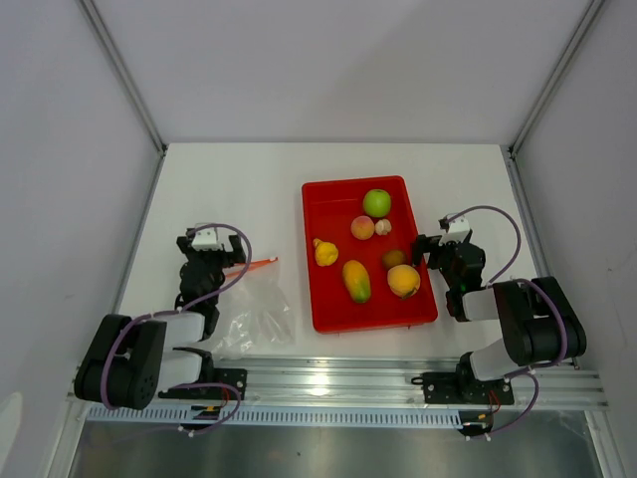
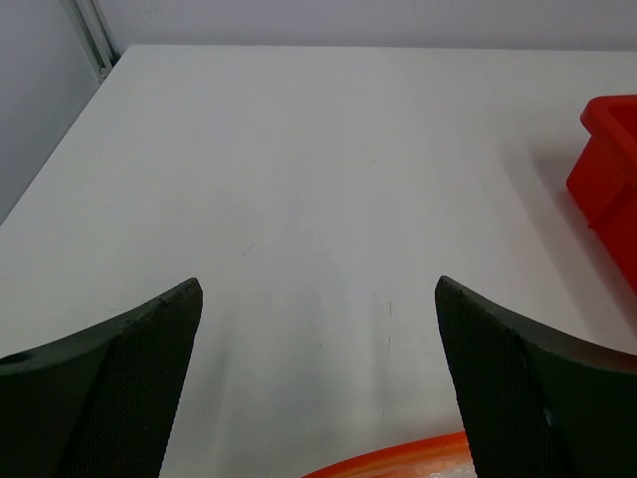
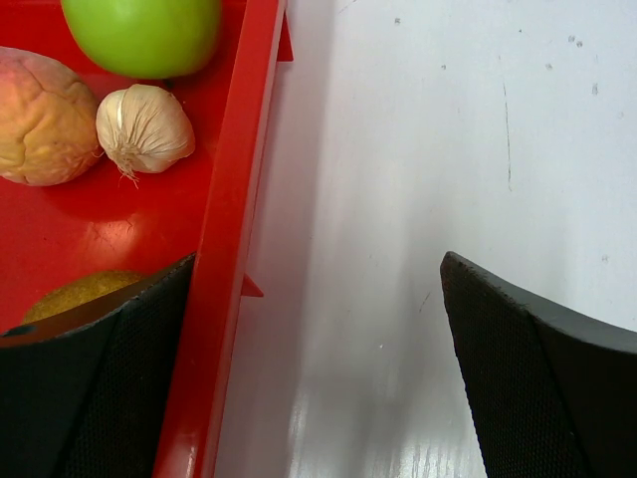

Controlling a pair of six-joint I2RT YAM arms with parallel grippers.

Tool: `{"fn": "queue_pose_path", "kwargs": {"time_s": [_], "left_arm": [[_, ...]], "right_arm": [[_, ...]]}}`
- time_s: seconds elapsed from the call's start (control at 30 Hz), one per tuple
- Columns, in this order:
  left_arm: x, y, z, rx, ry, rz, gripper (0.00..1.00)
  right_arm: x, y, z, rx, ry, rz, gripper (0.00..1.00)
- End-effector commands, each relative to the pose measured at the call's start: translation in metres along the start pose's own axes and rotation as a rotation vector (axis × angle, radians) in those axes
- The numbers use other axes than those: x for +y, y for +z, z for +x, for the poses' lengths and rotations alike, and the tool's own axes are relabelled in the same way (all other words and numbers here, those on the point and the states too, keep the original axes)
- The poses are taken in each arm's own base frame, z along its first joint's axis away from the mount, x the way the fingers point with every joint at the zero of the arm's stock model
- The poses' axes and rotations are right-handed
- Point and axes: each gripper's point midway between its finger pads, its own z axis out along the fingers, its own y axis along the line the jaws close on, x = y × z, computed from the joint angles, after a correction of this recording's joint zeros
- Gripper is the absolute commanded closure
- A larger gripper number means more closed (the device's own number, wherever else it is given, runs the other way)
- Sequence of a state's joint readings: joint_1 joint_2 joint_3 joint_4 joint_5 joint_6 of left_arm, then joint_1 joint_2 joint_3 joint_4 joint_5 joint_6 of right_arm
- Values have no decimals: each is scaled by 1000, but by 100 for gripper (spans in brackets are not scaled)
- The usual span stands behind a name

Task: Place the food in the zip-top bag and seal the zipper
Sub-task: Pick up the zipper food storage bag at the center of the board.

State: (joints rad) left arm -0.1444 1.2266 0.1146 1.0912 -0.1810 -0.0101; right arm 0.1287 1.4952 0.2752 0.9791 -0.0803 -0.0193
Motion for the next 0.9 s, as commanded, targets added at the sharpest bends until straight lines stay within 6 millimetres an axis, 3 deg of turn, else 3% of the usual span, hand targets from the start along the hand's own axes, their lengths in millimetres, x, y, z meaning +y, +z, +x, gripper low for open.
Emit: {"fn": "queue_pose_path", "kwargs": {"time_s": [0.0, 0.2, 0.37, 0.43, 0.47, 0.57, 0.63, 0.67, 0.7, 0.73, 0.77, 0.8, 0.83, 0.87], "left_arm": [[1, 3, -37, -111, 10, 1, 0], [-2, -8, -57, -140, 19, 30, 1], [-5, -24, -67, -181, -5, 50, 1], [-5, -29, -67, -180, -9, 55, 1], [-6, -35, -78, -216, -51, 60, 0], [-6, -45, -87, -234, -126, 65, 1], [-4, -49, -96, -253, -170, 57, 1], [-5, -51, -93, -235, -199, 59, 0], [-1, -56, -106, -271, -229, 43, 1], [1, -59, -108, -271, -255, 29, 1], [2, -61, -113, -274, -323, 22, 1], [5, -65, -109, -248, -357, 1, 1], [9, -68, -114, -253, -433, -29, 0], [9, -71, -120, -256, -460, -28, 0]], "right_arm": [[-5, 5, -17, -65, -22, 10, 1], [-5, 2, -18, -74, -27, 27, 1], [-7, -12, -40, -121, -78, 131, 1], [3, -21, -53, -152, -101, 122, 1], [5, -24, -57, -156, -108, 130, 1], [15, -34, -72, -149, -107, 146, 0], [21, -40, -68, -91, -107, 159, 1], [21, -44, -90, -128, -65, 188, 1], [22, -46, -96, -116, -38, 196, 1], [21, -49, -84, -33, -32, 212, 1], [28, -49, -108, -64, 61, 202, 0], [32, -50, -111, -41, 86, 189, 1], [42, -53, -98, 50, 88, 135, 1], [50, -54, -120, 45, 116, 99, 1]]}}
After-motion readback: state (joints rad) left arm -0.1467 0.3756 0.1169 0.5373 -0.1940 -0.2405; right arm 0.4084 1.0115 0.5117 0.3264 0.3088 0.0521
